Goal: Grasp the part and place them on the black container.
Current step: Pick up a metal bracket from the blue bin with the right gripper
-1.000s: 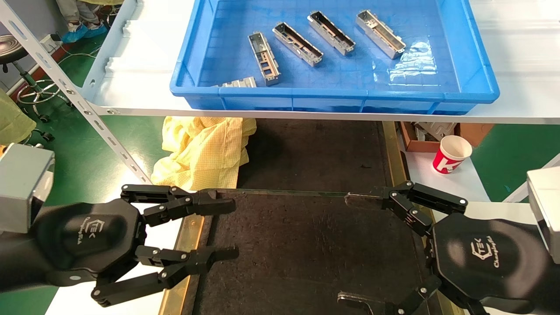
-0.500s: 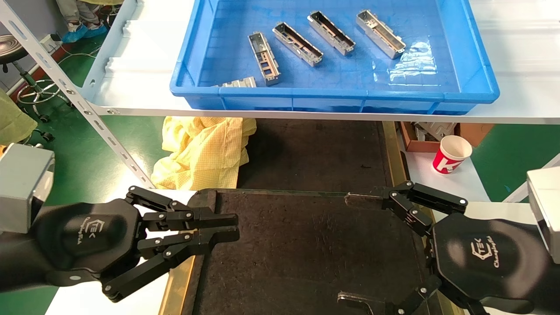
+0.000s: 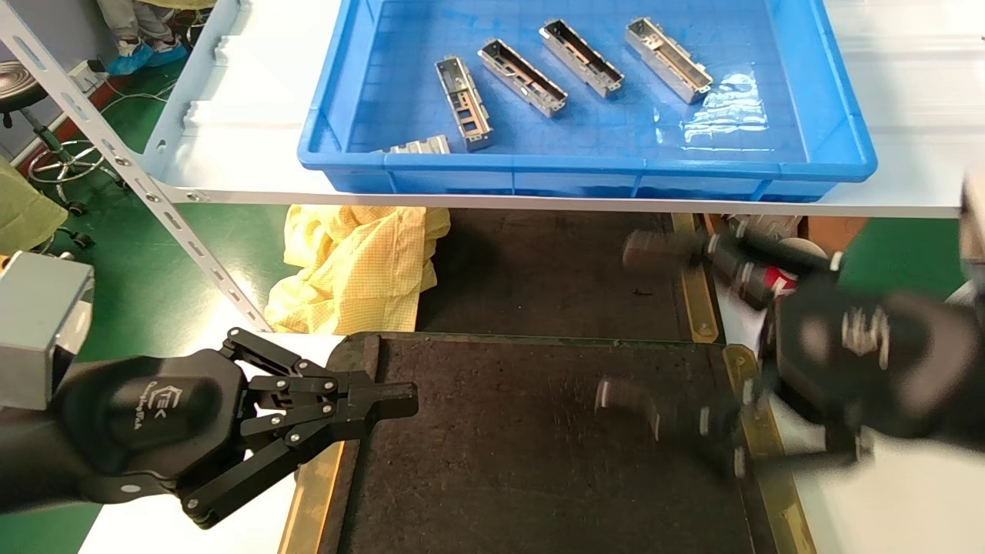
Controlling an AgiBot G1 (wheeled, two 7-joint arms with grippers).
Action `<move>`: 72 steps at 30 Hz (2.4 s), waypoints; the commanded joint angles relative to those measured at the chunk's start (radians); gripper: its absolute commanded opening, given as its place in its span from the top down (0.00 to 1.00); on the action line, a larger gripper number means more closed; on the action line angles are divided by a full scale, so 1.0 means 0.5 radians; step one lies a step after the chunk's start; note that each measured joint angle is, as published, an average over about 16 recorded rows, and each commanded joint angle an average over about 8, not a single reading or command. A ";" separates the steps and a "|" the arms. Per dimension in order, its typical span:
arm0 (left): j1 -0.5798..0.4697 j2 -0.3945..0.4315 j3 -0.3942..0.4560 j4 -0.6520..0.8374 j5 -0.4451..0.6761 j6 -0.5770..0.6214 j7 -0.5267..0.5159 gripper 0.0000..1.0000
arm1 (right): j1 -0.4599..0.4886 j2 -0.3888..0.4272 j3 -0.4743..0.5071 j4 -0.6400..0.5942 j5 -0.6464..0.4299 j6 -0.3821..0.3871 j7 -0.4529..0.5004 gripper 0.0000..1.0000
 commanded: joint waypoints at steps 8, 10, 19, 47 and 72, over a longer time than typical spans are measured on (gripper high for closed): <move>0.000 0.000 0.000 0.000 0.000 0.000 0.000 1.00 | 0.424 -0.145 -0.109 -0.201 -0.312 0.200 0.112 0.00; 0.000 0.000 0.000 0.000 0.000 0.000 0.000 1.00 | 0.534 -0.196 -0.144 -0.297 -0.395 0.226 0.115 0.00; 0.000 0.000 0.000 0.000 0.000 0.000 0.000 1.00 | 0.989 -0.424 -0.256 -0.901 -0.677 0.311 0.005 0.00; 0.000 0.000 0.000 0.000 0.000 0.000 0.000 1.00 | 1.638 -1.033 -0.527 -2.345 -1.222 0.929 -0.559 0.00; 0.000 0.000 0.001 0.000 0.000 0.000 0.000 1.00 | 1.611 -1.116 -0.498 -2.494 -1.181 0.973 -0.668 1.00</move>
